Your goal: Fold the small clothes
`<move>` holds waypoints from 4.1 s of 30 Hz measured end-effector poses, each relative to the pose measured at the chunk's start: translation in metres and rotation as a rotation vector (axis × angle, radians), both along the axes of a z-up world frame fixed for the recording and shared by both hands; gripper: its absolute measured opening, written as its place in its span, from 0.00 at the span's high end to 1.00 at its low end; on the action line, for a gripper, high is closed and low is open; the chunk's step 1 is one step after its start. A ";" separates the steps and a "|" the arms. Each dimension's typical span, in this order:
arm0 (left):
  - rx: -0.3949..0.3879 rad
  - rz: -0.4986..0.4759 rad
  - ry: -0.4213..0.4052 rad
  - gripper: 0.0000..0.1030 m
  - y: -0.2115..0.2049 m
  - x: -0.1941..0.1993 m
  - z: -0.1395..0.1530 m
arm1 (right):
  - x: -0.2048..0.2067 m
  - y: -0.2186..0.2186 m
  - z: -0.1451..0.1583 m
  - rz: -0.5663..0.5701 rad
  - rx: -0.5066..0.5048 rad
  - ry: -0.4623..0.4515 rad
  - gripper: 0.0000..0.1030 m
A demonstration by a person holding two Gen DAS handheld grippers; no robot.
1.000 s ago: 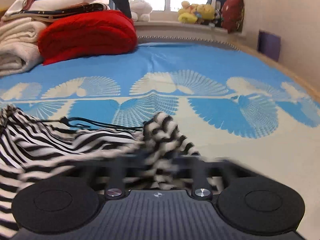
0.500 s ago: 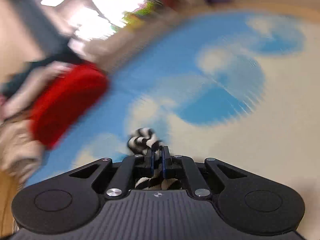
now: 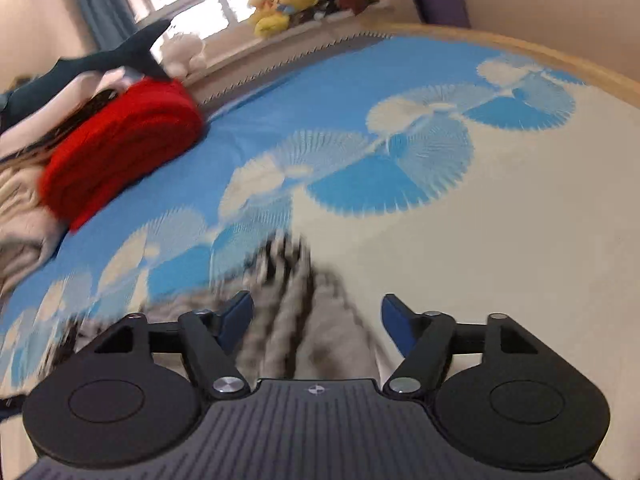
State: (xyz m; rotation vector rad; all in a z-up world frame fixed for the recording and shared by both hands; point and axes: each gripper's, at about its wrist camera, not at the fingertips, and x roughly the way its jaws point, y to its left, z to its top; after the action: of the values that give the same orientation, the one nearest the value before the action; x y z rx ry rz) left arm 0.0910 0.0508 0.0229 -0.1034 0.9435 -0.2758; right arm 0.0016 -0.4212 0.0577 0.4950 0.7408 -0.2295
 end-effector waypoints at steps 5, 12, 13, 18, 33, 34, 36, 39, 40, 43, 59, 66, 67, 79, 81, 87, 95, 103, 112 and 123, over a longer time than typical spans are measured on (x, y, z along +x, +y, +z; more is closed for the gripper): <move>0.046 -0.031 0.090 0.17 -0.006 -0.042 -0.033 | -0.051 0.029 -0.035 0.049 -0.046 0.156 0.24; 0.082 -0.055 -0.056 0.88 -0.008 -0.078 -0.006 | -0.060 0.034 -0.021 0.092 -0.111 0.062 0.92; 0.083 -0.055 -0.060 0.88 0.001 -0.084 -0.002 | -0.070 0.027 -0.010 0.078 -0.109 0.016 0.92; 0.106 -0.107 0.063 0.88 0.010 -0.087 -0.035 | -0.069 -0.006 -0.037 0.034 -0.041 0.150 0.93; 0.338 -0.460 -0.240 0.27 -0.050 -0.023 0.022 | 0.030 0.067 0.043 0.600 -0.403 -0.150 0.36; 0.366 -0.511 -0.221 0.27 -0.058 -0.014 0.011 | 0.052 0.069 0.037 0.646 -0.411 -0.139 0.34; 0.398 -0.595 -0.152 0.27 -0.071 0.007 -0.015 | 0.088 0.072 0.017 0.724 -0.393 -0.076 0.33; 0.391 -0.655 -0.116 0.27 -0.080 0.028 -0.040 | 0.113 0.079 -0.012 0.791 -0.387 0.003 0.33; 0.371 -0.653 -0.119 0.27 -0.081 0.033 -0.042 | 0.118 0.084 -0.023 0.799 -0.396 0.011 0.33; 0.265 -0.599 -0.167 0.44 -0.082 0.043 -0.041 | 0.124 0.086 -0.042 0.820 -0.383 -0.009 0.44; 0.173 -0.416 -0.162 0.90 -0.091 0.106 -0.025 | 0.147 0.059 -0.023 0.776 -0.194 -0.037 0.38; 0.170 -0.401 -0.150 0.90 -0.085 0.108 -0.035 | 0.116 0.082 -0.059 0.932 -0.430 0.024 0.84; 0.168 -0.399 -0.153 0.90 -0.083 0.108 -0.033 | 0.112 0.081 -0.054 0.929 -0.433 0.013 0.86; 0.132 -0.278 -0.136 0.86 -0.062 0.121 -0.034 | 0.155 0.069 -0.014 0.739 -0.480 -0.152 0.90; 0.138 -0.249 -0.089 0.74 -0.063 0.133 -0.050 | 0.175 0.076 -0.040 0.710 -0.485 -0.098 0.89; 0.120 -0.136 -0.123 0.15 -0.035 0.127 -0.050 | 0.180 0.081 -0.074 0.675 -0.490 0.009 0.69; 0.067 -0.063 0.013 0.07 0.008 0.088 -0.019 | 0.127 0.012 -0.014 0.395 -0.245 -0.047 0.29; 0.196 -0.153 0.086 0.84 -0.008 0.044 -0.050 | 0.118 -0.008 -0.062 0.211 -0.274 0.058 0.99; 0.105 -0.013 -0.064 0.17 0.018 -0.020 0.000 | 0.068 0.000 -0.011 0.153 -0.253 -0.031 0.51; 0.258 -0.214 -0.074 0.17 -0.040 -0.111 -0.032 | -0.066 0.132 -0.030 0.357 -0.107 0.075 0.49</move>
State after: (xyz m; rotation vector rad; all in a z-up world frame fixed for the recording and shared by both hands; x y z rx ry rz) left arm -0.0200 0.0105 -0.0093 0.2444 0.9093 -0.3507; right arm -0.0640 -0.2888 0.0280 0.2466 0.8712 0.0462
